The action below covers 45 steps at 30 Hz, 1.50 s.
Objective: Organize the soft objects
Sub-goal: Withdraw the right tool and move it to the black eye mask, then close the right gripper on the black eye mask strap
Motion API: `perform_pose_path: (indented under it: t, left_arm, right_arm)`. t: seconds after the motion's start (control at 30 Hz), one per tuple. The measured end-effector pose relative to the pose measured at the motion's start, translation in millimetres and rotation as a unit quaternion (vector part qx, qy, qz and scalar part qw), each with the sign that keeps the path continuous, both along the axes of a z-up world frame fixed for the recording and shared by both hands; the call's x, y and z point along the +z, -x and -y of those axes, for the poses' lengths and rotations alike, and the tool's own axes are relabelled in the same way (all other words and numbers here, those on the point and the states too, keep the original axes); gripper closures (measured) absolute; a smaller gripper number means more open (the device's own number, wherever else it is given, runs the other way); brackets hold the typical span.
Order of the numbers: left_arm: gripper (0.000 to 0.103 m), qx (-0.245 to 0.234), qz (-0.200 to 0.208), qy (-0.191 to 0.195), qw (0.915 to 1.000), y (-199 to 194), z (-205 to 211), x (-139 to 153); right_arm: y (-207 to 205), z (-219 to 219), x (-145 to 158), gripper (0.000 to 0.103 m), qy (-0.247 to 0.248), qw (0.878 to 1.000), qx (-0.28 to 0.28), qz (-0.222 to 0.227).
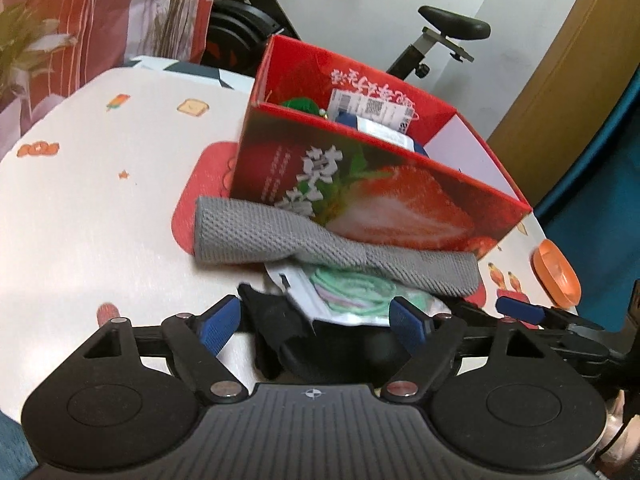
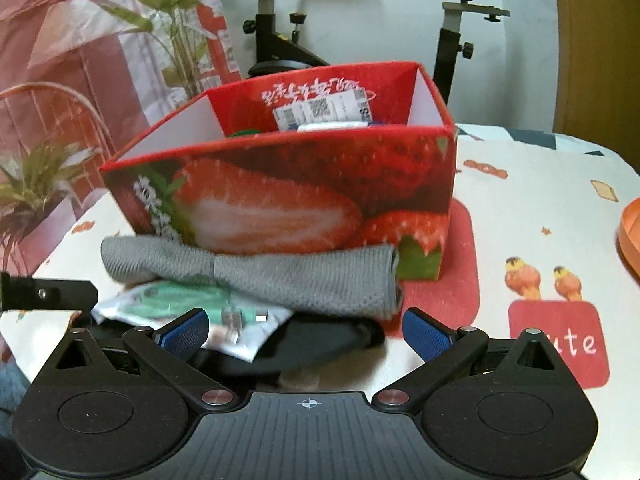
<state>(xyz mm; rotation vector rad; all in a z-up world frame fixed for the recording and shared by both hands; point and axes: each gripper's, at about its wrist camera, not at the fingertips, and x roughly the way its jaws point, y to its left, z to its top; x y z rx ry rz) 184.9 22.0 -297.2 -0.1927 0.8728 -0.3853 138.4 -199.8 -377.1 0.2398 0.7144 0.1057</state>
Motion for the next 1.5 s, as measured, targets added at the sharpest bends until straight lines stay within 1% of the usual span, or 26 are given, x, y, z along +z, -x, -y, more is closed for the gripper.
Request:
perform_pose_path:
  t: [0.17,0.27,0.33,0.4,0.47,0.67,0.73,0.8,0.87,1.0,1.23,1.5]
  left_arm:
    - [0.020,-0.009,-0.012,-0.001,0.9999,5.5,4.0,-8.8]
    - [0.020,-0.011,-0.023,-0.002,0.9997,7.7,5.0,-16.6]
    - [0.024,-0.003,-0.027,-0.003,0.9996,8.0,3.8,-22.4]
    - [0.036,0.006,-0.032,-0.006,0.9995,7.3,1.8,-26.9]
    - [0.040,0.010,-0.034,-0.005,0.9994,7.2,-1.7,-29.4]
    - [0.042,0.019,-0.039,0.004,0.9990,3.2,-7.0,-34.9]
    - [0.046,0.017,-0.040,0.004,0.9991,1.8,-6.6,-37.9]
    - [0.053,0.015,-0.040,0.004,0.9991,1.0,-6.0,-39.9]
    - [0.058,0.012,-0.039,0.003,0.9991,1.2,-5.1,-41.0]
    - [0.064,0.010,-0.035,-0.001,0.9993,1.4,-3.4,-41.7]
    - [0.065,0.017,-0.039,-0.002,0.9991,0.1,-5.6,-44.1]
    - [0.065,0.016,-0.045,-0.009,0.9988,-1.9,-4.8,-48.7]
  right_arm:
    - [5.7,-4.7,-7.5,0.000,-0.002,1.000,0.014,-0.001]
    - [7.4,-11.5,-9.9,0.000,0.009,1.000,0.028,0.000]
    - [8.7,-17.6,-12.7,0.000,0.026,0.999,0.038,0.002]
    - [8.8,-21.1,-17.1,0.000,0.036,0.998,0.042,-0.001]
    - [8.1,-20.7,-21.9,0.000,0.031,0.999,0.044,-0.008]
    - [8.3,-17.4,-28.0,0.000,0.020,0.999,0.041,-0.015]
    - [7.6,-14.0,-27.4,0.000,0.013,0.999,0.037,-0.014]
    - [6.0,-10.8,-27.4,0.001,0.008,0.999,0.033,-0.013]
    - [3.9,-7.3,-27.6,0.002,-0.002,0.999,0.032,-0.012]
    - [2.8,-1.0,-25.6,0.007,-0.027,0.999,0.035,-0.004]
    - [2.1,7.0,-24.7,0.007,-0.061,0.998,0.031,-0.001]
    - [4.9,7.9,-25.1,0.008,-0.068,0.997,0.031,0.004]
